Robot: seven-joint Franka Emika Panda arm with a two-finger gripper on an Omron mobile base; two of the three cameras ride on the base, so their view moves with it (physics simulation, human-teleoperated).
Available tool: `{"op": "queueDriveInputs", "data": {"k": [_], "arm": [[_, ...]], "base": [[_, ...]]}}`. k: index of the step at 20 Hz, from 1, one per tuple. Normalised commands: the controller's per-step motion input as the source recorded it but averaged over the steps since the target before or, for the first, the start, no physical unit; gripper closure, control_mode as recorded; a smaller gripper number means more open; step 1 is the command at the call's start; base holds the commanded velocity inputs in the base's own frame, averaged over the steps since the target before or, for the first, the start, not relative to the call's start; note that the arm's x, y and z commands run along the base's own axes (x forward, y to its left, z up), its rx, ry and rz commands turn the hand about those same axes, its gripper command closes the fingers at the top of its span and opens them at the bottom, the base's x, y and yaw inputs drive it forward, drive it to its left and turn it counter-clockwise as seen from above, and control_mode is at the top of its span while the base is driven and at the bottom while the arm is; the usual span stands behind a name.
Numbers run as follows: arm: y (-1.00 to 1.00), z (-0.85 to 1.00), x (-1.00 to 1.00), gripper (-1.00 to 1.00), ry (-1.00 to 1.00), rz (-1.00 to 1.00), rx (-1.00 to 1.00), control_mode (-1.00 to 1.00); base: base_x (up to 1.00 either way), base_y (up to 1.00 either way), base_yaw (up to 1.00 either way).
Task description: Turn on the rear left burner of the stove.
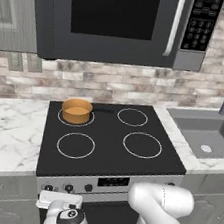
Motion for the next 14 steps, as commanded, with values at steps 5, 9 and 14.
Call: {"op": "queueDriveInputs", "data": {"k": [5,9,14], "arm": [[0.00,-0.03,0.02,1.00,0.04,0.00,-0.01,-1.00],[0.00,0.00,0.00,1.00,0.00,0.00,0.00,-1.00],[0.00,0.00,-0.02,1.00,0.00,0.00,0.00,-1.00]], "base": [[0.00,0.00,0.00],[0.00,0.00,0.00],[0.00,0.00,0.00]]}}
